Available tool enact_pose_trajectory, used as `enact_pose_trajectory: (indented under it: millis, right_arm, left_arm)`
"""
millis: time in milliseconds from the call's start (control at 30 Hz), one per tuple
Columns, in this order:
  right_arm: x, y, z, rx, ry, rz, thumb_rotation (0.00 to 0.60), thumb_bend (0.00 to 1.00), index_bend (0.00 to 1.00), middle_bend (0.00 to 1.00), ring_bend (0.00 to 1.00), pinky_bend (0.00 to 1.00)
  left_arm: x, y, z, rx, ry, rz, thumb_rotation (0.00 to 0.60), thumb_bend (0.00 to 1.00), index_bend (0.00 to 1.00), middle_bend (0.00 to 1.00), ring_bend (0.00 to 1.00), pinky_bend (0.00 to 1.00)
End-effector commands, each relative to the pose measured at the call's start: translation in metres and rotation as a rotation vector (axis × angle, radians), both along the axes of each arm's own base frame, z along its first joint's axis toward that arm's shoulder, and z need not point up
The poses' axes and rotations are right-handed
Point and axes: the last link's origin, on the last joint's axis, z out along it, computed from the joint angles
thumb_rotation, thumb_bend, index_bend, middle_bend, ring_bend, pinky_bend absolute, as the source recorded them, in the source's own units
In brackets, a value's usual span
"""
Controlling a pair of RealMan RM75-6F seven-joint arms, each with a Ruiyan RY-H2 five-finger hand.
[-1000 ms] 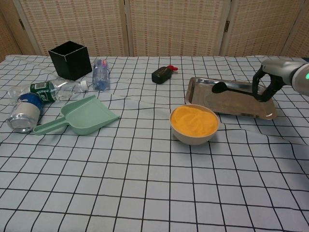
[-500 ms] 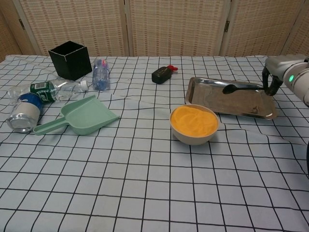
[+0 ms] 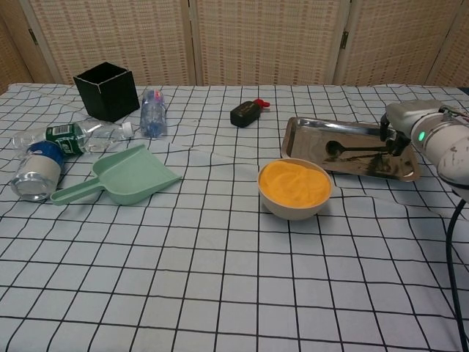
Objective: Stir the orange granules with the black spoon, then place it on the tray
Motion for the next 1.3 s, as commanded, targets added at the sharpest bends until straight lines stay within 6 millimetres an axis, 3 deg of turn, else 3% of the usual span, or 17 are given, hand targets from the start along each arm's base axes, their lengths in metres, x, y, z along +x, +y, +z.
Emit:
enact_pose_trajectory:
  millis: [33,233,400,533,700,833,967,1167,1300]
  right_arm:
    - [-0.001,0.0,0.006,-0.01,0.003,0.008,0.6,0.69,0.14,0.05,0.0,0.0]
    - [0.004,0.004,0.025,-0.023,-0.041,0.013,0.6,0.54,0.04,0.02,0.0,0.0]
    - [0.018,0.028,0.061,-0.102,-0.136,0.133,0.6,0.45,0.0,0.0,0.0,0.0]
    - [0.024,0.073,0.096,-0.156,-0.19,0.271,0.6,0.38,0.0,0.0,0.0,0.0]
    - [0.018,0.146,0.131,-0.163,-0.192,0.397,0.6,0.24,0.0,0.0,0.0,0.0]
    - [0.004,0.195,0.142,-0.122,-0.181,0.443,0.6,0.2,0.0,0.0,0.0,0.0]
    - [-0.021,0.24,0.135,-0.039,-0.204,0.416,0.6,0.21,0.03,0.0,0.0,0.0]
    - [-0.048,0.276,0.139,-0.107,-0.258,0.368,0.6,0.21,0.02,0.0,0.0,0.0]
    - [-0.051,0.28,0.147,-0.107,-0.237,0.356,0.6,0.22,0.03,0.0,0.0,0.0]
  left_arm:
    - [0.0,0.0,0.0,-0.001,0.001,-0.001,0.6,0.39,0.0,0.0,0.0,0.17]
    - [0.002,0.0,0.0,0.002,0.0,-0.007,0.6,0.39,0.0,0.0,0.0,0.17]
    - [-0.001,-0.001,0.003,0.017,0.002,0.0,0.6,0.39,0.0,0.0,0.0,0.17]
    - [-0.001,-0.001,0.004,0.027,0.006,0.0,0.6,0.39,0.0,0.0,0.0,0.17]
    - [-0.001,-0.002,0.0,0.03,0.035,0.003,0.6,0.39,0.0,0.0,0.0,0.17]
    - [0.0,-0.003,-0.003,0.044,0.071,0.012,0.6,0.38,0.0,0.0,0.0,0.17]
    - [0.004,-0.006,-0.002,0.087,0.104,0.005,0.6,0.39,0.0,0.0,0.0,0.16]
    - [0.006,-0.008,-0.002,0.154,0.143,-0.016,0.6,0.38,0.0,0.0,0.0,0.15]
    - [0.005,-0.008,-0.003,0.176,0.159,-0.012,0.6,0.38,0.0,0.0,0.0,0.13]
